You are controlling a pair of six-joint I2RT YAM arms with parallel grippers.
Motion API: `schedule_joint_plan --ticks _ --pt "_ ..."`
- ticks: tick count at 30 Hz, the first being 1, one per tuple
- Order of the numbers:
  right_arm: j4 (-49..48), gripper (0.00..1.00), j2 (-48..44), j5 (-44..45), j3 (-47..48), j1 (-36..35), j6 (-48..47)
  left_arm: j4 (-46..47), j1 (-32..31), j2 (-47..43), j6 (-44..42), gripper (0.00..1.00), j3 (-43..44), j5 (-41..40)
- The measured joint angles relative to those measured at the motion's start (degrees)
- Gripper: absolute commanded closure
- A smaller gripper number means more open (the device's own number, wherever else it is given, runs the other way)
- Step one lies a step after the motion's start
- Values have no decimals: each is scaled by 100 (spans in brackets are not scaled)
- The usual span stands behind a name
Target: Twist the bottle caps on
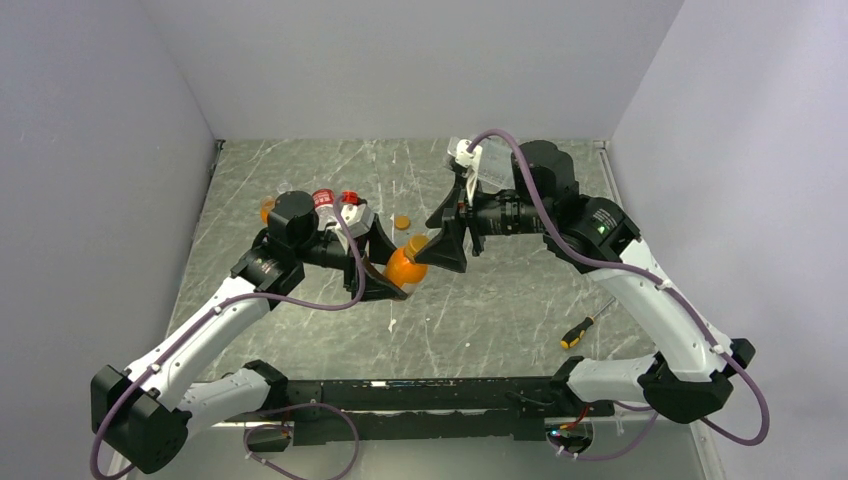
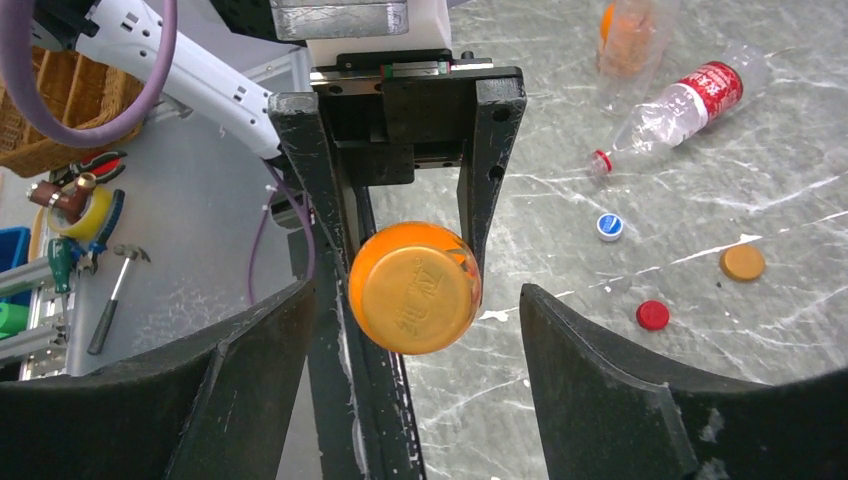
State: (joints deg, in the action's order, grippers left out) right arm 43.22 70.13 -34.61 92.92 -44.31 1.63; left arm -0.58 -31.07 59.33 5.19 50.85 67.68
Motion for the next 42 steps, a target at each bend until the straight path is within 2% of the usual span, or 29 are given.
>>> schedule_joint_plan --ticks 16,20,24,26,30,42 --pt "9 49 175 -103 0 -2 -20 -85 0 -59 11 100 7 -11" --pt "11 66 219 -142 0 -2 -11 -197 0 -59 -17 100 55 -153" --pt "2 89 264 -24 0 20 92 -387 2 -66 -170 100 114 -501" --pt "4 94 328 166 31 31 243 -472 2 -90 -282 100 125 -796" --pt "-20 100 518 595 151 50 627 -656 2 -120 -564 100 181 -1464" --pt "39 100 1449 2350 946 138 2439 -625 -229 236 -1311 100 481 -3919"
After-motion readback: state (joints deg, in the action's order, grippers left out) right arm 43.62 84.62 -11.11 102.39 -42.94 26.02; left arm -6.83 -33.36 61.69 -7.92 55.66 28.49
